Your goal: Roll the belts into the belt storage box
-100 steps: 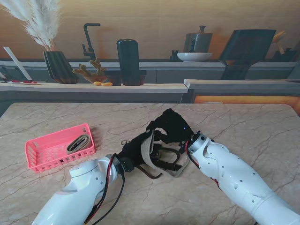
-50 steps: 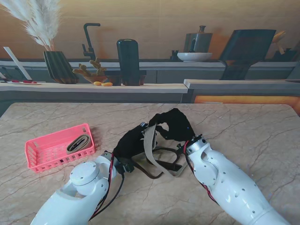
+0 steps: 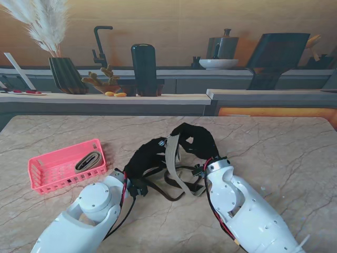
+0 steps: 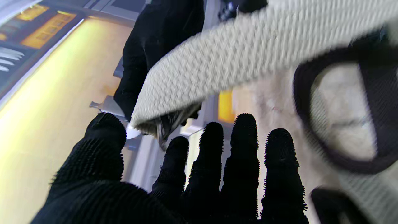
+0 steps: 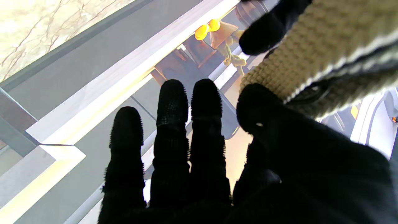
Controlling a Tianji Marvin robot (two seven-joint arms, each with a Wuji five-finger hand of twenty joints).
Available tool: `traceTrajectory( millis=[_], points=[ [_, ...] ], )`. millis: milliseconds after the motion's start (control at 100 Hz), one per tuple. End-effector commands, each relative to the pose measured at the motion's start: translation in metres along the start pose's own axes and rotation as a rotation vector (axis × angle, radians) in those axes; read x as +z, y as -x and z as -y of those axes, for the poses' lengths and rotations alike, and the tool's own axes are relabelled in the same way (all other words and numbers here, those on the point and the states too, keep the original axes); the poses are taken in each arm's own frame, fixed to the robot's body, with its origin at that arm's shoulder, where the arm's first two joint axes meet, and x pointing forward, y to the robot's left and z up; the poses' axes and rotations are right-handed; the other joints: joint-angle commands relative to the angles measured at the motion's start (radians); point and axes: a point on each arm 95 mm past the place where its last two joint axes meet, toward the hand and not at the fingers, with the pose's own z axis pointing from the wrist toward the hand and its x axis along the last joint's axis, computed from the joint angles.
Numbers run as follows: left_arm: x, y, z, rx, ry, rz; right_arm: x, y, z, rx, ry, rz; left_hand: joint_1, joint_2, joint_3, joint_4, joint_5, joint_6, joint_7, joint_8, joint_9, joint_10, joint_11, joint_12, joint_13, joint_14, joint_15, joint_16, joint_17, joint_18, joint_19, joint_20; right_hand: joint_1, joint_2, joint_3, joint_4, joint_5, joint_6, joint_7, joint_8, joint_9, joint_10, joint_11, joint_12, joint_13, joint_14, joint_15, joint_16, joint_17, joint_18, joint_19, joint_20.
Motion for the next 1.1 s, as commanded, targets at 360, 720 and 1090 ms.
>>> traceTrajectory(
  millis=[360, 720, 1090],
  points=[
    [-0.005, 0.013, -0.015, -0.411, 0.121, 0.186, 0.001, -0.001, 0.0, -0.054, 0.006, -0.058, -0.029, -0.029, -0.06, 0.013, 0.086, -0.029, -0.031, -0.019, 0.05, -0.013, -0.04, -0.068, 0.012, -0.006, -0.033, -0.066, -0.011, -0.006, 0.017, -0.013, -0.027, 0.074, -0.088, -0.063, 0.123, 0.108, 0.153, 0.107, 0.006, 0.01, 0.012, 0.004, 0.016, -0.004, 0.001, 0.02, -0.001, 0.012, 0.012, -0.011],
    [-0.007, 0.018, -0.026, -0.475, 0.193, 0.195, 0.002, 0.001, 0.001, -0.089, 0.014, -0.076, -0.016, -0.141, 0.165, -0.006, 0.069, -0.068, 0.048, 0.02, 0.113, -0.08, -0.006, -0.063, 0.08, -0.052, 0.003, -0.063, 0.015, -0.036, 0.051, 0.004, -0.024, 0.08, -0.098, -0.062, 0.117, 0.11, 0.149, 0.113, -0.004, 0.013, 0.018, 0.003, 0.014, -0.001, 0.008, 0.025, -0.004, 0.017, 0.007, -0.008],
    [-0.005, 0.017, -0.033, -0.438, 0.138, 0.169, 0.001, 0.002, 0.003, -0.133, 0.02, -0.112, -0.059, -0.266, 0.468, -0.025, 0.058, -0.094, 0.172, 0.068, 0.138, -0.139, 0.18, 0.092, 0.122, -0.088, 0.135, 0.037, 0.038, -0.059, 0.105, 0.037, -0.021, 0.083, -0.103, -0.06, 0.114, 0.117, 0.149, 0.11, -0.012, 0.021, 0.025, 0.004, 0.008, 0.005, 0.012, 0.027, -0.013, 0.026, 0.007, -0.005]
  ],
)
